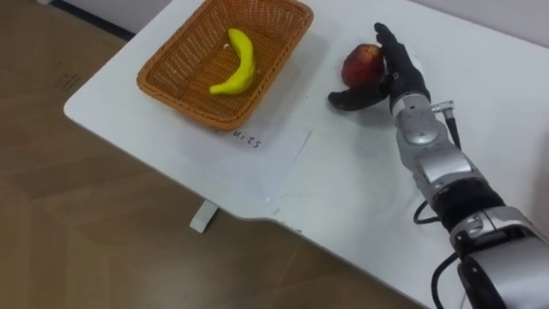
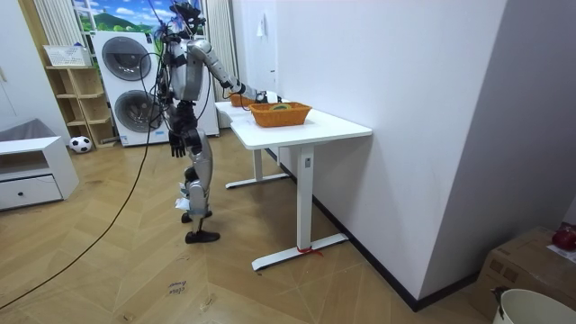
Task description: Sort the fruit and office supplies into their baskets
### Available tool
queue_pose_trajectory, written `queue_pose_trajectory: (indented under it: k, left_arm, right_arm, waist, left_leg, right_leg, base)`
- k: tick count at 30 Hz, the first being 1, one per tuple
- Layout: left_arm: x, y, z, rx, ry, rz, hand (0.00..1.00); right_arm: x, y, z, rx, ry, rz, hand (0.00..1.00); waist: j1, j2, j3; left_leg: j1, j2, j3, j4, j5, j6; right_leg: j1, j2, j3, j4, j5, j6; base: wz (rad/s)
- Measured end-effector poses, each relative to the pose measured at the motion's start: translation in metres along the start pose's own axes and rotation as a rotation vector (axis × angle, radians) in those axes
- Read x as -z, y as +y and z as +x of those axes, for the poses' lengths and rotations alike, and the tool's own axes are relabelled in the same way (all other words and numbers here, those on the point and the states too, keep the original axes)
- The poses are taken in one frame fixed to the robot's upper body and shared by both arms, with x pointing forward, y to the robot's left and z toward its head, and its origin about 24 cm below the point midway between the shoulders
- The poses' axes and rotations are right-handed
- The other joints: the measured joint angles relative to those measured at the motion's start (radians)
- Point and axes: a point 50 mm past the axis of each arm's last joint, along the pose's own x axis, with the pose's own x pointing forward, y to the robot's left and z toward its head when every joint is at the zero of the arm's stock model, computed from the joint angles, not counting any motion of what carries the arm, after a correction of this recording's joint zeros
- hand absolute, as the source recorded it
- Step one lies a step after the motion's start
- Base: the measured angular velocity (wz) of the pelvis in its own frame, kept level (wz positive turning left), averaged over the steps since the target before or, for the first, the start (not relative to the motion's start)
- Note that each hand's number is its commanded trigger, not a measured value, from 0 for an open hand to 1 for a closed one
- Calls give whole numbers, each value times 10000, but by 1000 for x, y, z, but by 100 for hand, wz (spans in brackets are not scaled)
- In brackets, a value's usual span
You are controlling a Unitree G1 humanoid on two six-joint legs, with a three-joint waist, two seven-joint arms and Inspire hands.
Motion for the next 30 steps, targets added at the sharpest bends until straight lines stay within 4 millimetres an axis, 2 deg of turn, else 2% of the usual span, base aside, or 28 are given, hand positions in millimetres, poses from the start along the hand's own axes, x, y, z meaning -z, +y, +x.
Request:
queue_pose_trajectory:
  k: [3, 7, 11, 23, 30]
  left_arm:
    - [0, 0, 0, 53, -4, 2, 0]
    - [0, -1, 0, 71, -6, 16, 0]
    - [0, -1, 0, 72, -12, 17, 0]
    - [-1, 0, 0, 91, -63, 22, 0]
    - [-3, 5, 0, -57, -187, 159, 0]
  right_arm:
    - [1, -2, 0, 54, 7, -98, 100]
    - [1, -16, 2, 541, 17, -8, 100]
    - [1, -22, 3, 737, -31, -45, 100]
    - [-3, -18, 3, 133, -205, -167, 100]
    - [-3, -13, 3, -162, -9, -205, 100]
  waist:
    - [42, -2, 9]
    - [64, -2, 9]
    - [74, -5, 10]
    - [71, -28, 2]
    - [63, -183, -63]
  left_leg:
    - [-20, -1, -11, 0, 8, -3]
    - [-22, -3, -10, -5, 8, -3]
    - [-20, -1, -10, -20, 8, -3]
    - [-15, -1, -88, -34, 8, -3]
    - [8, -6, -136, -1, 9, -4]
  right_leg:
    - [-7, 2, 1, 5, 1, -1]
    - [-7, 3, 10, 6, 1, -1]
    - [-19, 6, 23, 1, 0, -1]
    - [-12, 8, 22, -12, 0, -1]
    - [68, 7, -51, -12, 1, -1]
  base:
    - [0]
    - [0]
    - [0]
    - [0]
    - [2]
